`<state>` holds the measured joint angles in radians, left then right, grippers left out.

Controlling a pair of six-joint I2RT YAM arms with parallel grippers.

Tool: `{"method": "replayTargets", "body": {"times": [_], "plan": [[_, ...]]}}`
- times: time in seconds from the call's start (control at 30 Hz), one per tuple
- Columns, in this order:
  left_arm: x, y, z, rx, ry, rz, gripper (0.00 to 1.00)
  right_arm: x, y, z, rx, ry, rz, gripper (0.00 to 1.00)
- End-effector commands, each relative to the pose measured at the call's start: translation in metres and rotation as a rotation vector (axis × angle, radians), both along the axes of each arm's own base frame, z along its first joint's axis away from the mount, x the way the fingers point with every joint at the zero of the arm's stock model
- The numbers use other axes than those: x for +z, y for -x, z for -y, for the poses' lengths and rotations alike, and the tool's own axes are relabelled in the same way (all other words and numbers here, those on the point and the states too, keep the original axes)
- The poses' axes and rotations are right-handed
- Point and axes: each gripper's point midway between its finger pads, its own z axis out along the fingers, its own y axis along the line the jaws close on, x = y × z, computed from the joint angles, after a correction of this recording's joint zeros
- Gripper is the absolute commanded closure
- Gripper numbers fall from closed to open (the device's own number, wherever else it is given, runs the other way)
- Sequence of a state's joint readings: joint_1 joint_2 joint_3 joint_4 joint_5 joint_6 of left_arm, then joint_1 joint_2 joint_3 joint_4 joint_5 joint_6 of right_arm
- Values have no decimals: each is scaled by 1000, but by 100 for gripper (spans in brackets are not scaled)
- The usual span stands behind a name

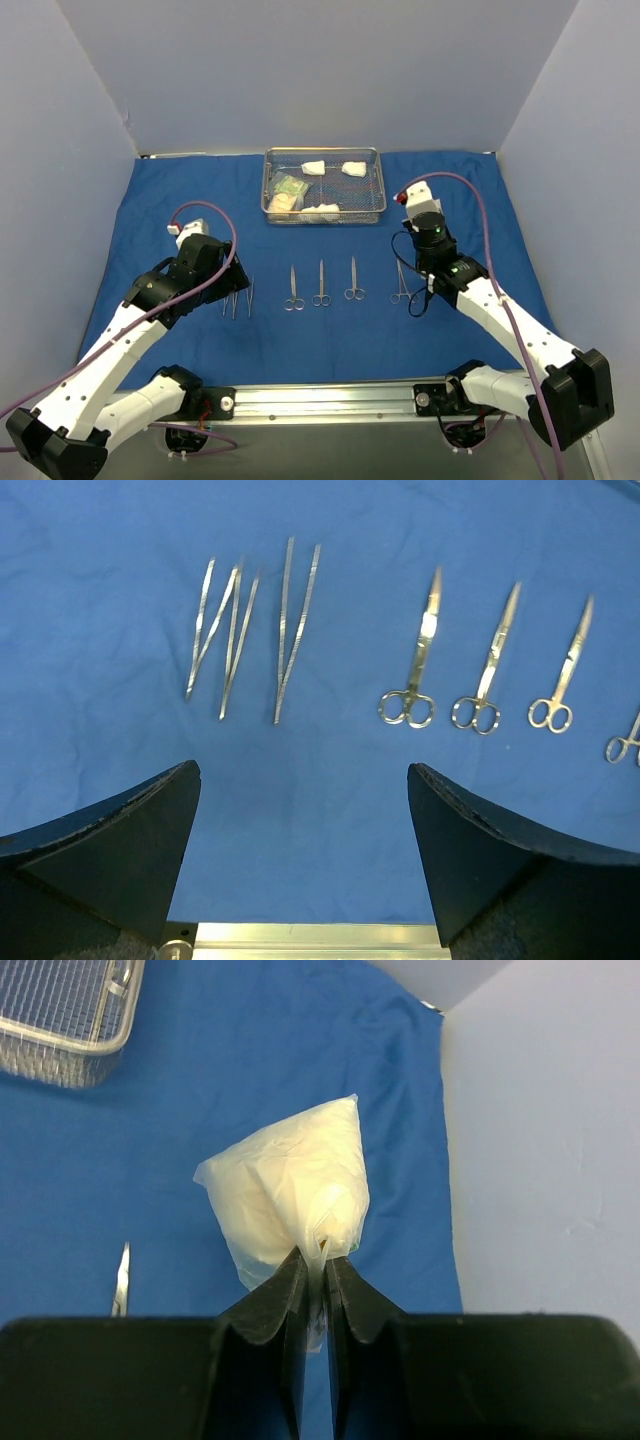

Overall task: Open and lay out the surgical kit
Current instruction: Place the medical item in the surgical kit.

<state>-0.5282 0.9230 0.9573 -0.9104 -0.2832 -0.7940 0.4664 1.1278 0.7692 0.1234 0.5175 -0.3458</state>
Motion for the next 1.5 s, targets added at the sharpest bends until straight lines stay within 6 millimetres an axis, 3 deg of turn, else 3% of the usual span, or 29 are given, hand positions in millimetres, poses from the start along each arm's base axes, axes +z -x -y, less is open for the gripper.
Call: {"method": "replayTargets", "body": {"times": [0.0, 0.27, 0.53, 0.8, 1.0, 1.23, 1.47], "plan": [[4, 4, -14, 68, -23, 0, 6, 48, 0, 11, -132, -172, 192, 94], [17, 0, -22, 112, -40, 27, 6, 60, 10, 26, -258, -268, 246, 92], [30, -8, -26, 137, -56, 35, 6, 57, 14, 22, -301, -405, 258, 92], [19, -8, -26, 141, 2, 7, 6, 50, 22, 29, -387, -463, 275, 92], [7, -8, -31, 146, 36, -33, 6, 33, 40, 32, -436, -526, 224, 91], [-1, -15, -32, 138, 61, -47, 6, 3, 36, -9, -329, -708, 159, 91], [-7, -15, -31, 126, 77, -67, 6, -24, 15, -52, -303, -801, 171, 91]]}}
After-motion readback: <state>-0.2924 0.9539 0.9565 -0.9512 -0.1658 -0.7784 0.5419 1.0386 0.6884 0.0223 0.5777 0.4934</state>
